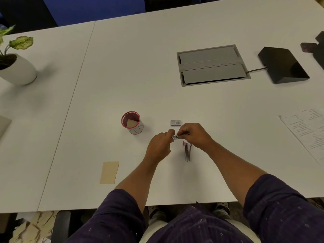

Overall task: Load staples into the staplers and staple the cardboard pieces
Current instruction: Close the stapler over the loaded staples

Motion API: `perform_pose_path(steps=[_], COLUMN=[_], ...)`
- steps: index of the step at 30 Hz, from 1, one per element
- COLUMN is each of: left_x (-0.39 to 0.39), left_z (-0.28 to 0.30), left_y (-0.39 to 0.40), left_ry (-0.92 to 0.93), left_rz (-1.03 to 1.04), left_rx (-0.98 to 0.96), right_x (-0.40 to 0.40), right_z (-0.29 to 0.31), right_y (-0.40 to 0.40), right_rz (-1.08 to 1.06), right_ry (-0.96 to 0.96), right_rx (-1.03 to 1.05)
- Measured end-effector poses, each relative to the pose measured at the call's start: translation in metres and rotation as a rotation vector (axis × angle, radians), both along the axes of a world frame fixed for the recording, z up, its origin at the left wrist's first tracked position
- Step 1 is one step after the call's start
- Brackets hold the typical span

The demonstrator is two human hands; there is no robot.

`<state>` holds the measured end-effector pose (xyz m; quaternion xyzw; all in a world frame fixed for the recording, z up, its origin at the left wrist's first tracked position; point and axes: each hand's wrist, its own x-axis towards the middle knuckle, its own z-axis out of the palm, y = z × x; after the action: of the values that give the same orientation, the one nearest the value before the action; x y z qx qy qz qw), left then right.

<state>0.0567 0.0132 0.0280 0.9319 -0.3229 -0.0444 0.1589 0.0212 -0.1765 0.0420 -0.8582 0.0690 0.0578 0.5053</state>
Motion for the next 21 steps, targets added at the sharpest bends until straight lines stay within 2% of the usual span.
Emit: perform_pose_path(steps=[9, 16, 21], left_x=[0.0007, -0.0009, 0.0023], left_z=[-0.0012, -0.0035, -0.0024], left_y=[0.003, 0.0035, 0.0021], left_ry=[-0.018, -0.017, -0.018], left_rz=[-0.014, -0.029, -0.022], left_rx=[-0.007, -0.029, -0.032], right_x=[0.0005, 0.002, 0.0018], right_z=[-0.0003, 0.0019, 0.0029], right_y=[0.0034, 0.0068, 0.0082], right_rz=[0.083, 0.245, 0.232], right_ry=[-0.034, -0.096, -0.158], right_rx=[-0.114, -0.325, -0.346])
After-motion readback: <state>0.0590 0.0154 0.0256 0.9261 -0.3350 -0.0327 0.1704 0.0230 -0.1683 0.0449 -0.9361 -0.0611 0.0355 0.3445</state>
